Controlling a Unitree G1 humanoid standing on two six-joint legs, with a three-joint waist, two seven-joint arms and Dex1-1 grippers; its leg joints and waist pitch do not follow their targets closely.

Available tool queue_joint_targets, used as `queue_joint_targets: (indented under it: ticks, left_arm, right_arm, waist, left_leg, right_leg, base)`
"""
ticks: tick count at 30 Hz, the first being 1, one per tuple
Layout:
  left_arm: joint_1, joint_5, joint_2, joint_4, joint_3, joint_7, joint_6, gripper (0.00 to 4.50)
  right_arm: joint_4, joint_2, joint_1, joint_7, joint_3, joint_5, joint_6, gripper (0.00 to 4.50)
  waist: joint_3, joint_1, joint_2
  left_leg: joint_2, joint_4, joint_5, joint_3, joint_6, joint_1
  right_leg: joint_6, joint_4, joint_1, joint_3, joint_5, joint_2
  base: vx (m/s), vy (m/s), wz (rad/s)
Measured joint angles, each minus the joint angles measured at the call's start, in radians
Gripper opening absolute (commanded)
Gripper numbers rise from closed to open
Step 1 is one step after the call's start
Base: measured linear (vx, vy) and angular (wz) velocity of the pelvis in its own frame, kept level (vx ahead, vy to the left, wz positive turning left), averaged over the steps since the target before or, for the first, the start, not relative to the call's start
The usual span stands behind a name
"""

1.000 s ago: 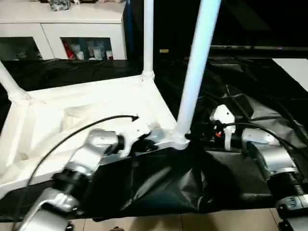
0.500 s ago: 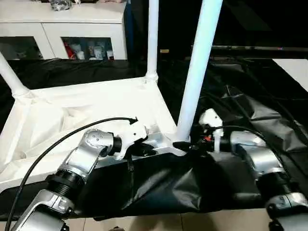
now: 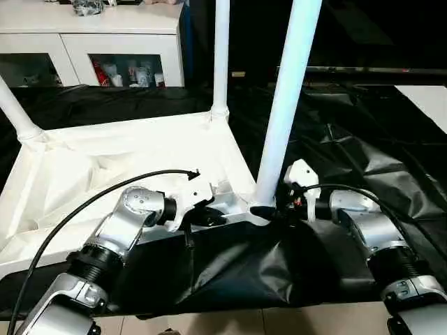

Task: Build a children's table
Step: Rotate leg to tighten

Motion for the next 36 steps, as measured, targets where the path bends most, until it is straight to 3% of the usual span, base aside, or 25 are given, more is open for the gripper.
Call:
queue_joint_targets:
  ticks: [4, 11, 21, 26, 28, 32, 33, 36]
  left_arm:
    - [-0.002, 0.0, 0.001, 0.006, 0.0, -0.001, -0.004, 0.0]
    - [-0.003, 0.0, 0.003, 0.017, 0.008, 0.006, -0.005, 0.0]
    - [-0.132, 0.059, -0.2, 0.235, 0.037, 0.343, 0.053, 0.0]
    - [-0.158, 0.063, -0.23, 0.304, 0.044, 0.372, 0.024, 0.0]
    - [-0.158, 0.066, -0.23, 0.314, 0.044, 0.371, 0.001, 0.0]
    - [-0.158, 0.069, -0.221, 0.318, 0.044, 0.358, -0.022, 0.0]
    - [-0.158, 0.068, -0.215, 0.318, 0.044, 0.348, -0.027, 0.0]
    - [-0.141, 0.057, -0.173, 0.307, 0.044, 0.277, -0.073, 0.0]
  right_arm:
    - [0.013, 0.002, -0.004, 0.007, 0.0, -0.001, -0.01, 2.85]
    - [0.04, 0.022, -0.011, -0.018, -0.001, -0.001, -0.031, 2.72]
    - [0.137, 0.235, -0.032, -0.614, -0.131, -0.04, 0.019, 2.69]
    - [0.151, 0.268, -0.038, -0.694, -0.148, -0.051, 0.019, 2.69]
    - [0.157, 0.268, -0.038, -0.694, -0.149, -0.053, 0.003, 3.25]
    - [0.157, 0.266, -0.036, -0.655, -0.156, -0.04, -0.011, 3.49]
    - [0.157, 0.258, -0.036, -0.629, -0.156, -0.035, -0.013, 3.74]
    - [0.148, 0.184, -0.035, -0.441, -0.124, -0.023, -0.019, 3.98]
  waist:
    - [0.0, 0.0, 0.0]
    - [0.0, -0.003, -0.001]
    - [-0.003, -0.015, 0.001]
    - [-0.007, -0.022, 0.008]
    - [-0.007, -0.023, 0.013]
    - [-0.006, -0.026, 0.015]
    - [-0.006, -0.026, 0.015]
    - [-0.006, -0.023, 0.015]
  left_leg:
    - [0.0, 0.0, 0.0, 0.0, 0.0, 0.0]
    - [0.0, 0.0, 0.0, 0.0, 0.0, 0.001]
    - [-0.001, 0.0, 0.0, -0.001, 0.0, 0.007]
    - [-0.003, -0.001, -0.001, -0.001, 0.002, 0.007]
    - [-0.003, -0.002, -0.001, -0.001, 0.002, 0.007]
    - [-0.003, -0.005, -0.001, -0.001, 0.003, 0.006]
    - [-0.003, -0.006, -0.001, 0.0, 0.003, 0.006]
    - [-0.003, -0.011, -0.001, 0.0, 0.003, 0.005]
  right_leg:
    - [0.0, 0.0, 0.0, 0.0, 0.0, 0.0]
    - [-0.001, 0.0, 0.0, 0.0, 0.001, 0.0]
    - [-0.001, -0.011, 0.008, 0.0, 0.001, 0.0]
    - [-0.001, -0.025, 0.014, -0.001, 0.0, -0.001]
    - [-0.001, -0.03, 0.016, -0.002, 0.0, -0.001]
    - [-0.001, -0.034, 0.016, -0.002, 0.0, -0.001]
    - [-0.001, -0.034, 0.016, -0.002, 0.001, -0.001]
    - [-0.001, -0.034, 0.014, -0.002, 0.002, -0.001]
  base:
    - [0.0, 0.0, 0.0]
    - [0.0, 0.0, 0.0]
    - [0.0, 0.0, 0.0]
    - [0.0, 0.0, 0.0]
    - [0.0, 0.0, 0.0]
    - [0.0, 0.0, 0.0]
    - [0.0, 0.0, 0.0]
    - [0.0, 0.0, 0.0]
